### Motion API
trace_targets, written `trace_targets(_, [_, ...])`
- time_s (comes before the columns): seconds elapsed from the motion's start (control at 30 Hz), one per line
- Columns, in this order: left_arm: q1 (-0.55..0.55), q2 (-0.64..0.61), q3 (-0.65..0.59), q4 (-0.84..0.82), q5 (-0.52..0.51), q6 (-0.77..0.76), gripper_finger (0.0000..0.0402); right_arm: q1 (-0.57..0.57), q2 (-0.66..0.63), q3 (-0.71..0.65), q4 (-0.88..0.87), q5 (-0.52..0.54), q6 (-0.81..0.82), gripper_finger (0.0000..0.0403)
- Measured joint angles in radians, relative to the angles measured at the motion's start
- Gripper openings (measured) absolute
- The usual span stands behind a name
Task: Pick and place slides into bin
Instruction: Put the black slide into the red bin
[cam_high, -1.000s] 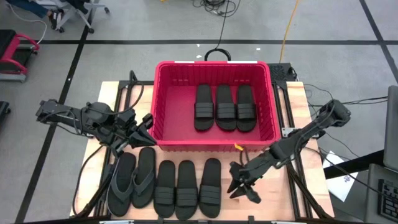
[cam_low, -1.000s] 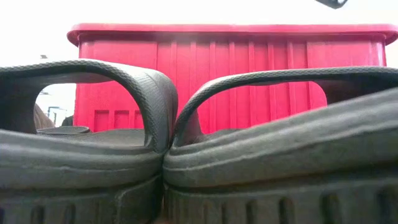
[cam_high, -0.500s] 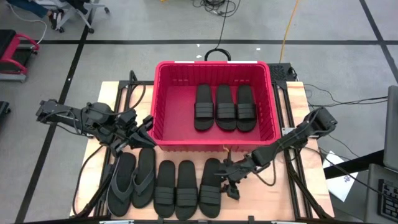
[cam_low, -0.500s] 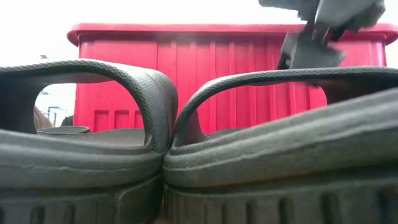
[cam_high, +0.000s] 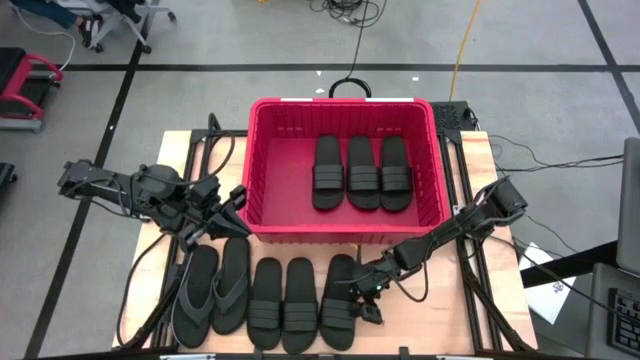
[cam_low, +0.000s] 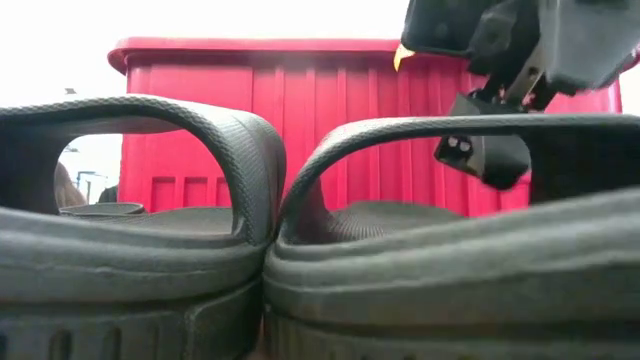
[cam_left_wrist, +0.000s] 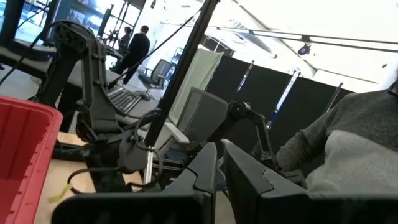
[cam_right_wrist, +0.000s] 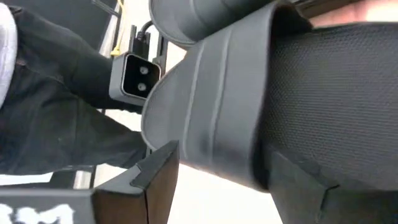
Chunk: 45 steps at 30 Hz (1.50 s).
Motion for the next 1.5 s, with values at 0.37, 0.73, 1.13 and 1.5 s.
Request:
trace_targets(0.37, [0.0, 0.0, 0.0, -0.001, 0.02, -0.011, 0.0033, -0.008, 0.051, 0.0, 0.077, -0.009, -0.013, 0.0114])
trace_targets(0.73, [0.0, 0.0, 0.0, 0.005, 0.059, -0.021, 0.0033, -0.018, -0.107, 0.007, 0.063, -0.024, 0.047, 0.0008])
trace_targets(1.13, [0.014, -0.011, 0.0, 0.012, 0.109, -0.039, 0.0033, 0.026, -0.256, 0.398, -0.501, 0.016, -0.079, 0.0004])
trace_targets(1.5, [0.205, -0.028, 0.0, 0.021, -0.128, 0.02, 0.0033, -0.144, -0.347, 0.709, -0.89, 0.366, -0.359, 0.0004])
